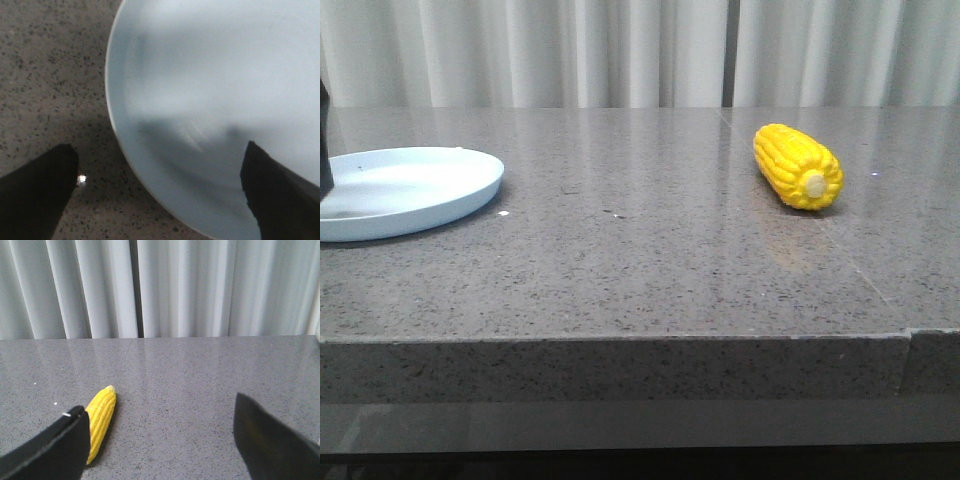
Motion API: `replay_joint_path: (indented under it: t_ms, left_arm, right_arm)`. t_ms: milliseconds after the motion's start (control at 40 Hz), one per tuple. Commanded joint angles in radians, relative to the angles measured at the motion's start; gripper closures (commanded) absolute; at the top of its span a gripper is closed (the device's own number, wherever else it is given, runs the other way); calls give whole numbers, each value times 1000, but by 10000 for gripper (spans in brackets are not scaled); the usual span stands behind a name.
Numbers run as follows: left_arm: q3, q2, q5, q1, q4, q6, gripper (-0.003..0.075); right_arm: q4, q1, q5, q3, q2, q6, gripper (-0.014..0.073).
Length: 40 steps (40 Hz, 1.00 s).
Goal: Place corn on plate with both arms
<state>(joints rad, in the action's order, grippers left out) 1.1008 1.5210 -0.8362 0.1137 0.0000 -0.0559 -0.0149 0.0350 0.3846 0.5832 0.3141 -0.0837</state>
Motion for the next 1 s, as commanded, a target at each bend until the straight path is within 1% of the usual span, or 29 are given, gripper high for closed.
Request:
replay_joint_path:
  t_ms: [0,50,125,175,325,400,475,575,600,700,825,975]
  left_arm:
    - [35,-7,44,-1,-6,-12,104]
    - [35,0,46,-1,-7,-12,112]
    - [35,2,50,-1,-14,-12,162]
    - [35,2,52,-1,-15,-12,220]
    - [35,2,52,-1,-17,-12,449]
    - [35,2,52,-1,-17,-12,545]
    - [35,2,54,-1,-17,-12,619]
    - [35,2,56,-1,-17,-12,686]
    - [87,-78,113,-1,-147,5,741]
    - [132,-80,99,8,-216,43,741]
    - [181,-68,115,48,-320,77,741]
    - [246,-17,135,121,-361,77,740]
  right_arm:
    - [1,-6,-74,34,19,10,-19]
    - [1,-6,-74,34,19,10,-19]
    - [1,-6,-74,34,19,10,-19]
    - [1,-6,-74,34,19,10,-19]
    - [1,-6,-74,34,19,10,-19]
    - [1,-6,-74,34,19,10,-19]
    - [1,-6,-74,34,19,10,-19]
    - [1,-6,-74,34,19,10,-19]
    - [1,-6,-74,34,19,10,-19]
    - [1,-6,-74,34,19,10,-19]
    - [1,-6,-74,34,19,10,-19]
    - [1,-6,-74,34,19,10,-19]
